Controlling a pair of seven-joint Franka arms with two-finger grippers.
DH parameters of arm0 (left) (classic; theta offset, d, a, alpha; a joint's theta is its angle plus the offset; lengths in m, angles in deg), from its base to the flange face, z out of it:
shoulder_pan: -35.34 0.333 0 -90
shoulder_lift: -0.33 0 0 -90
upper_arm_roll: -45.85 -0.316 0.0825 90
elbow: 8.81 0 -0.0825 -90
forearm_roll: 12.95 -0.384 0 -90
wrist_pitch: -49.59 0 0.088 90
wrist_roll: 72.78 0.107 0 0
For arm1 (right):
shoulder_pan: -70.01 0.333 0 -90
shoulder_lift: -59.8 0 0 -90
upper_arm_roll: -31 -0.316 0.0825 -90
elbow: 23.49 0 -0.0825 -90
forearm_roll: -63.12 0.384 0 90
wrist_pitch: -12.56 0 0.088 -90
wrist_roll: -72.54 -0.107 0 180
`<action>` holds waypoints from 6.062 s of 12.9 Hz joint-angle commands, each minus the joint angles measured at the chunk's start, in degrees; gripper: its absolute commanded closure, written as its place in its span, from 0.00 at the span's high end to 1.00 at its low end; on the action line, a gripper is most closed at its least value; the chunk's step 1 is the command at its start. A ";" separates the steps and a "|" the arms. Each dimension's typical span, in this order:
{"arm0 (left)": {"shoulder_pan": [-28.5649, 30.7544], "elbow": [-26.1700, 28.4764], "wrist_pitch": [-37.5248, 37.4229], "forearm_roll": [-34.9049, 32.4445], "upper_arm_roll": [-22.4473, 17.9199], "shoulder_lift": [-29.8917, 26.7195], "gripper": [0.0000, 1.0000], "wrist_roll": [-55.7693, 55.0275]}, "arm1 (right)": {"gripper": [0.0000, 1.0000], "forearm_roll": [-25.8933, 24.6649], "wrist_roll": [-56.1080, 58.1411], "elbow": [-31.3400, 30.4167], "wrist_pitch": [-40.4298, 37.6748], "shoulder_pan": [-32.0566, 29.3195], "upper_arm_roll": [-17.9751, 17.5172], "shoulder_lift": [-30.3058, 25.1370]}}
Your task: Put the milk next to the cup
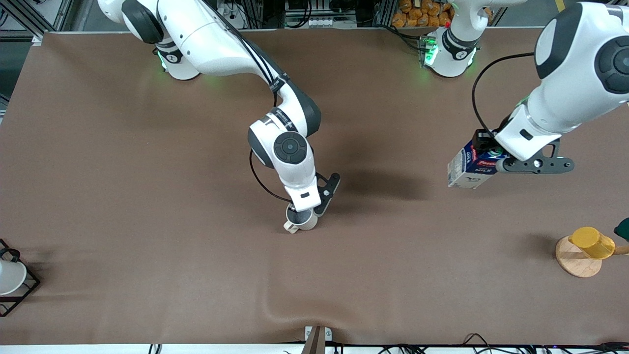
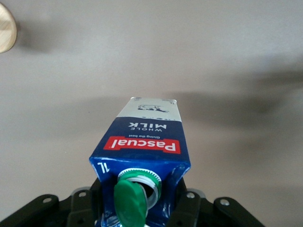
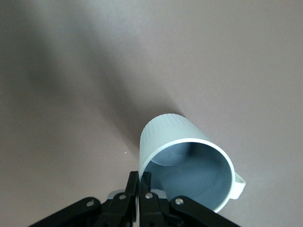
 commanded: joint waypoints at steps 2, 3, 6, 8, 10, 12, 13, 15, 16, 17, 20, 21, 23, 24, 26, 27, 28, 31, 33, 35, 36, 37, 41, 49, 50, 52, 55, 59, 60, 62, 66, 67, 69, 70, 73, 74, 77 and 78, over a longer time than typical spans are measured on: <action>0.18 -1.02 -1.43 1.03 4.04 -0.20 0.57 -5.27 | 0.00 -0.40 -5.72 1.08 -4.27 2.30 0.53 -0.12; 0.09 -1.02 -1.43 1.03 5.10 -0.02 0.56 -7.03 | 0.00 -1.36 -7.13 1.08 -4.45 2.74 0.79 -0.12; 0.17 -0.85 -1.52 1.03 7.30 -0.10 0.55 -9.59 | 0.43 -3.22 -7.76 1.08 -4.54 3.19 0.88 -0.12; 0.35 -1.55 -4.41 1.64 8.36 -0.72 0.55 -10.03 | 1.00 -3.04 -7.76 1.16 -4.19 2.66 0.79 -0.74; 0.53 -2.16 -6.43 3.13 8.45 -0.81 0.55 -10.12 | 1.00 -2.95 -8.29 1.16 -4.45 2.49 0.88 -2.14; 0.09 -2.95 -6.36 5.68 8.36 -0.29 0.55 -11.61 | 1.00 -2.43 -8.73 0.64 -4.54 1.18 1.49 -5.47; -0.26 -3.30 -5.83 6.56 8.45 0.24 0.55 -13.36 | 1.00 -2.08 -9.43 0.38 -4.54 -0.14 1.67 -7.14; -3.32 -3.40 -4.34 6.83 8.36 2.69 0.52 -14.52 | 1.00 -1.90 -9.43 -2.50 -4.45 -3.74 1.67 -11.61; -4.30 -4.27 -2.24 6.92 8.36 4.36 0.52 -15.39 | 1.00 -1.90 -9.43 -4.88 -4.54 -5.23 1.76 -14.60; -5.44 -5.32 -1.35 6.92 8.45 6.20 0.51 -17.75 | 1.00 -1.98 -9.43 -7.34 -4.63 -6.90 1.76 -16.98; -12.29 -10.15 2.07 6.48 8.27 12.79 0.48 -28.99 | 1.00 -1.90 -9.43 -17.08 -4.63 -12.09 1.76 -26.28; -13.52 -12.16 2.78 6.57 8.27 15.34 0.48 -30.15 | 1.00 -1.90 -9.43 -21.21 -4.63 -13.67 1.67 -30.06; -18.08 -14.29 4.71 6.39 7.66 18.86 0.51 -31.82 | 1.00 -1.99 -9.43 -29.03 -4.63 -16.92 1.76 -37.71; -19.76 -14.29 5.85 6.30 7.48 19.92 0.51 -33.23 | 1.00 -1.99 -9.43 -32.55 -4.80 -19.72 1.41 -41.57; -22.22 -14.29 7.87 5.08 7.48 22.21 0.51 -33.94 | 1.00 -1.99 -9.43 -34.26 -10.04 -25.87 0.27 -46.43; -23.54 -14.38 9.28 4.64 7.31 23.00 0.51 -34.03 | 1.00 -1.99 -9.43 -34.17 -12.16 -29.12 -0.60 -48.01; -24.25 -14.47 10.25 4.63 7.04 23.97 0.52 -34.03 | 1.00 -1.99 -9.43 -34.26 -13.93 -31.85 -1.48 -49.77; -27.59 -16.04 12.10 4.55 5.21 26.52 0.53 -34.03 | 1.00 -2.07 -9.43 -34.26 -18.33 -36.70 -1.67 -52.85; -30.57 -17.37 12.36 4.46 2.31 27.84 0.53 -33.86 | 1.00 -2.07 -12.48 -33.65 -22.01 -39.08 -1.76 -53.30; -33.74 -17.55 13.59 4.46 -0.77 28.72 0.53 -33.68 | 1.00 -2.07 -18.02 -32.33 -25.45 -39.96 -1.84 -53.48; -34.71 -17.63 14.38 4.46 -1.65 29.33 0.53 -33.68 | 1.00 -2.25 -19.79 -31.54 -26.24 -39.97 -1.84 -53.30; -35.41 -17.98 15.52 4.46 -2.27 30.12 0.53 -33.68 | 1.00 -2.25 -21.11 -30.40 -27.12 -40.31 -1.84 -53.21; -35.59 -18.51 17.11 4.46 -2.36 31.88 0.55 -33.68 | 1.00 -2.25 -28.40 -25.56 -32.83 -41.64 -2.20 -52.16; -35.68 -18.60 19.49 4.28 -2.45 32.24 1.00 -33.59 | 1.00 -2.07 -30.61 -25.55 -35.04 -47.18 -6.86 -52.51; -35.51 -18.69 18.44 4.28 -2.10 32.06 1.00 -33.68 | 1.00 -2.25 -30.61 -25.47 -35.04 -46.30 -6.59 -52.42; -34.98 -18.69 15.72 4.28 -2.01 28.74 1.00 -33.77 | 1.00 -2.25 -30.61 -25.20 -34.42 -44.80 -5.01 -52.16; -33.23 -18.69 10.80 4.37 -3.24 22.68 1.00 -33.42 | 1.00 -1.90 -29.91 -24.85 -33.28 -43.57 -2.46 -52.94; -25.69 -17.73 6.92 4.02 -4.21 13.72 1.00 -33.24 | 1.00 -1.98 -29.74 -24.94 -31.79 -43.22 -2.72 -52.68; -23.57 -17.55 4.48 4.02 -4.30 12.04 1.00 -32.63 | 1.00 -1.90 -29.74 -24.94 -31.70 -43.22 -2.72 -52.77; -18.48 -17.37 1.57 4.02 -4.21 9.40 1.00 -30.53 | 1.00 -1.99 -29.21 -24.94 -31.96 -43.31 -2.72 -53.12; -12.23 -17.11 -5.29 0.00 -4.12 4.57 1.00 -20.00 | 1.00 -1.90 -26.13 -24.50 -31.96 -43.40 -2.55 -52.60; -11.00 -16.50 -5.82 -0.63 -4.12 3.51 1.00 -16.92 | 1.00 -1.98 -26.13 -24.33 -31.79 -43.22 -2.63 -52.60; -7.57 -14.22 -6.27 -0.64 -4.03 0.79 1.00 -10.94 | 1.00 -1.90 -26.22 -23.54 -31.87 -43.57 -2.55 -52.60; -5.99 -13.34 -6.27 -0.64 -3.95 -0.19 1.00 -8.31 | 1.00 -1.81 -26.31 -23.45 -31.87 -43.48 -2.63 -52.42; -4.39 -12.10 -6.35 -0.64 -4.21 -1.16 1.00 -6.35 | 1.00 -1.81 -26.31 -23.53 -32.23 -43.22 -2.72 -52.42; -4.31 -12.10 -6.44 -0.64 -4.30 -1.34 1.00 -5.82 | 1.00 -1.81 -26.31 -23.53 -32.14 -43.22 -2.72 -52.42; -2.72 -12.01 -6.88 -0.64 -3.86 -1.95 1.00 -4.85 | 1.00 -1.81 -26.31 -23.36 -32.22 -43.31 -2.72 -52.42; -2.55 -12.10 -7.58 -0.64 -4.03 -1.95 1.00 -4.94 | 1.00 -1.81 -26.31 -23.10 -32.22 -43.31 -2.64 -52.42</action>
